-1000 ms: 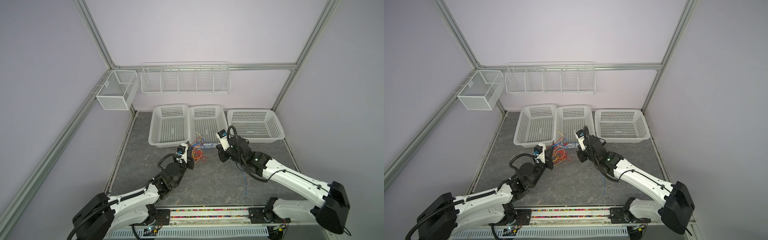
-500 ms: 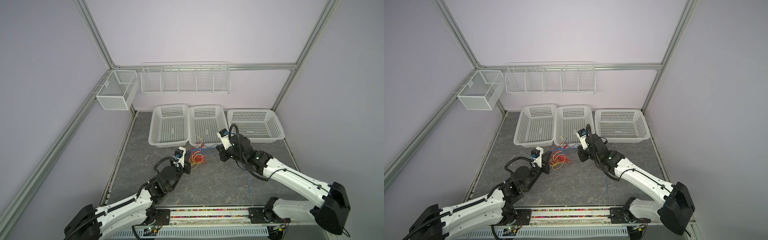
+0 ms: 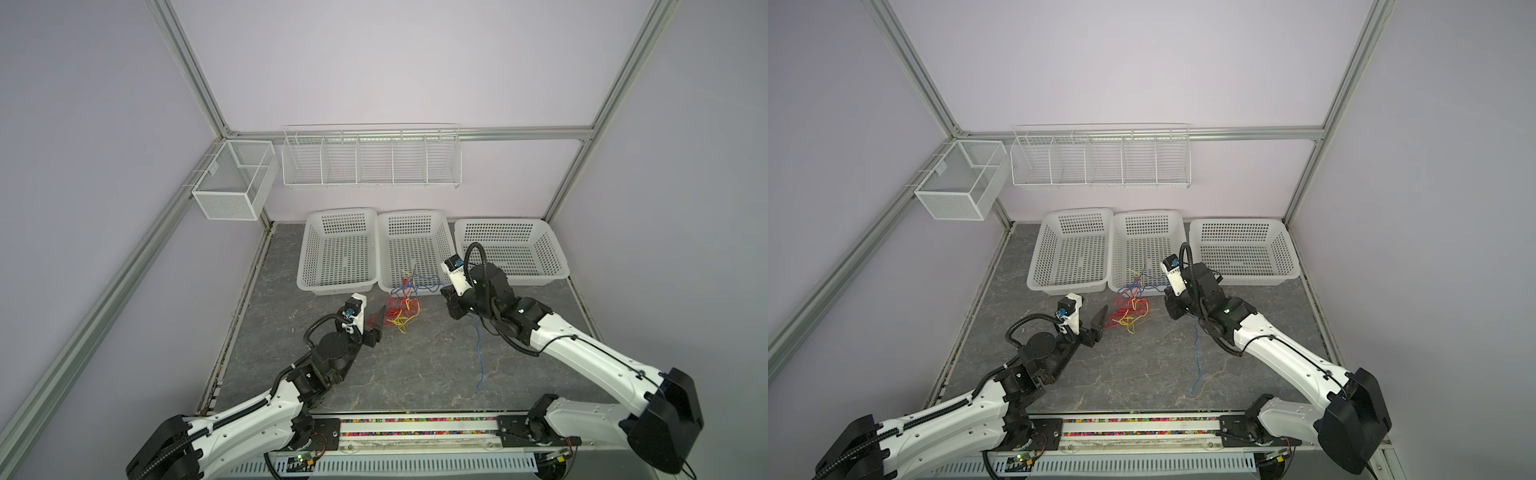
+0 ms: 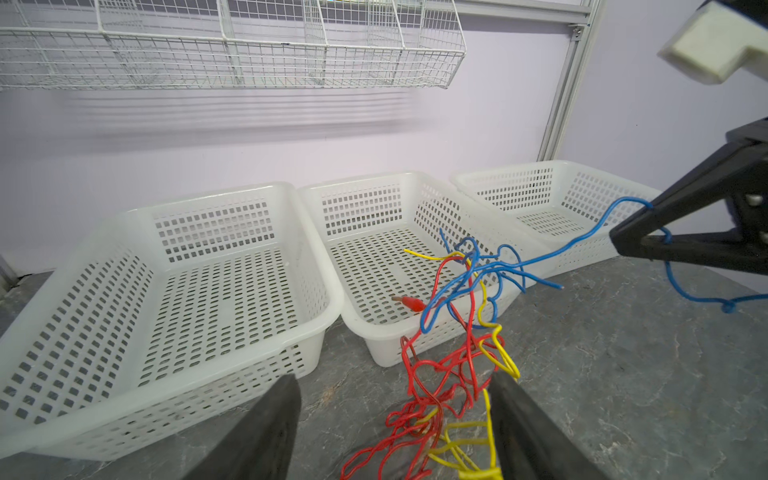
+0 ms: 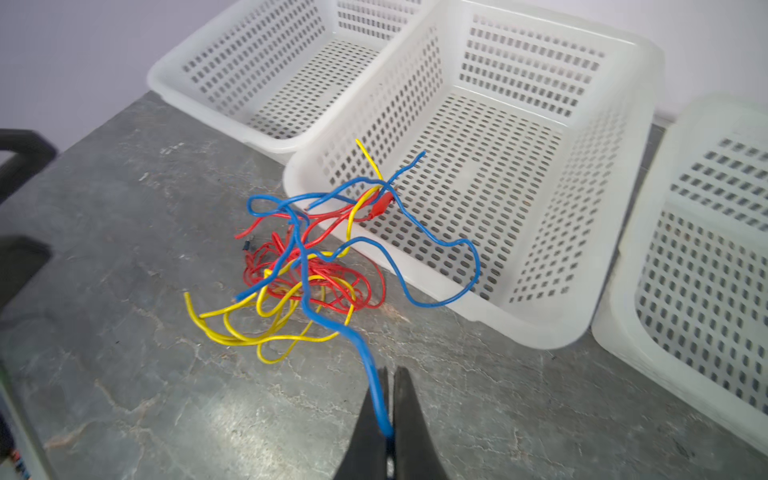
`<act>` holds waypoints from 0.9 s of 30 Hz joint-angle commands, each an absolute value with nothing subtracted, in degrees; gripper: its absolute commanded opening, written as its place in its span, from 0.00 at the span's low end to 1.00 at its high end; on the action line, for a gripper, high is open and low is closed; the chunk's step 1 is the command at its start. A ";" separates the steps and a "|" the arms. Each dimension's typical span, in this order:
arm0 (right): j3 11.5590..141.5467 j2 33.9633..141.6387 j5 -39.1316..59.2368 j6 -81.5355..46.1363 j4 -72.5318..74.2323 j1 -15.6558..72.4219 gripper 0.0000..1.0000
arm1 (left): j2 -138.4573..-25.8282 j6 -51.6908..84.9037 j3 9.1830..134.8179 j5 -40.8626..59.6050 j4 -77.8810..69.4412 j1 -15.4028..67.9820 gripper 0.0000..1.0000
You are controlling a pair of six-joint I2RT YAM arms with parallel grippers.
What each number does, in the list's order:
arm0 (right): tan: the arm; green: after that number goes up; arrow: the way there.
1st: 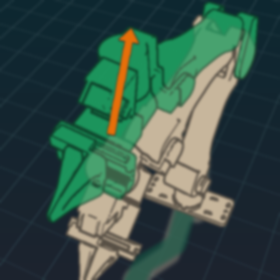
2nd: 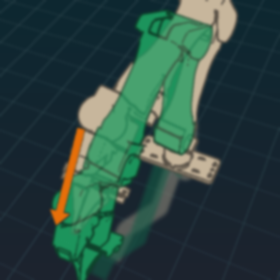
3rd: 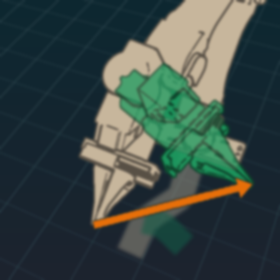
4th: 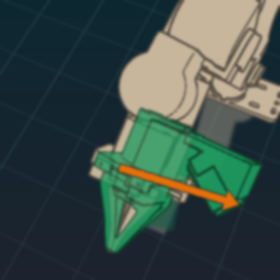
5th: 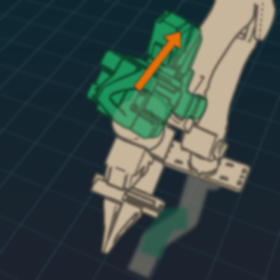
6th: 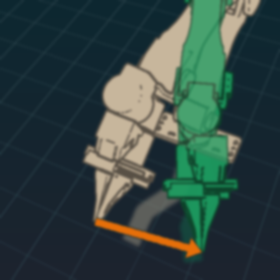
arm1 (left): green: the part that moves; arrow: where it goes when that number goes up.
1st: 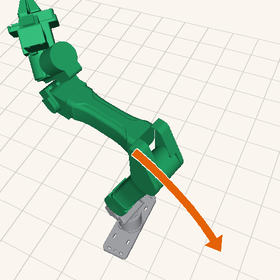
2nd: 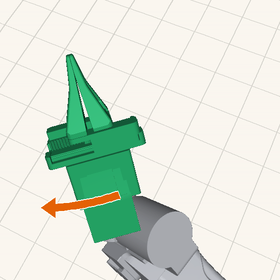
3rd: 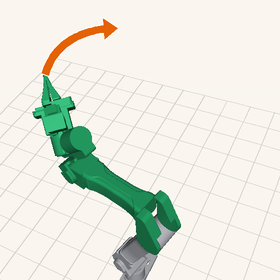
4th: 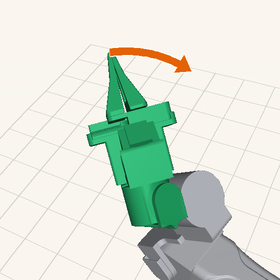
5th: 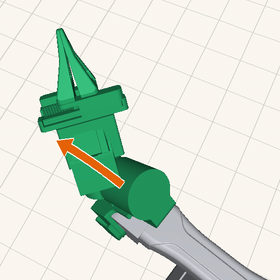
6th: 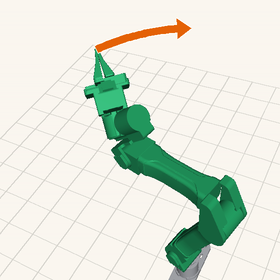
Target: Untangle the cables
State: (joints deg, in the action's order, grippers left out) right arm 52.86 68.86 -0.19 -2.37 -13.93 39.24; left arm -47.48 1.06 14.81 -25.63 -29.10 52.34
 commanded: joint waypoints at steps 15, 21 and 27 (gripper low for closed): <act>55.91 65.96 6.49 14.15 -16.02 39.33 0.06 | -46.53 -5.86 20.13 -22.89 -26.66 45.18 0.76; 55.79 65.47 2.97 12.86 -13.72 39.38 0.06 | -50.87 -5.68 20.92 -21.25 -27.41 45.18 0.76; 54.50 62.14 0.72 12.97 -12.22 39.66 0.06 | -55.28 -4.07 20.65 -19.09 -30.99 45.18 0.77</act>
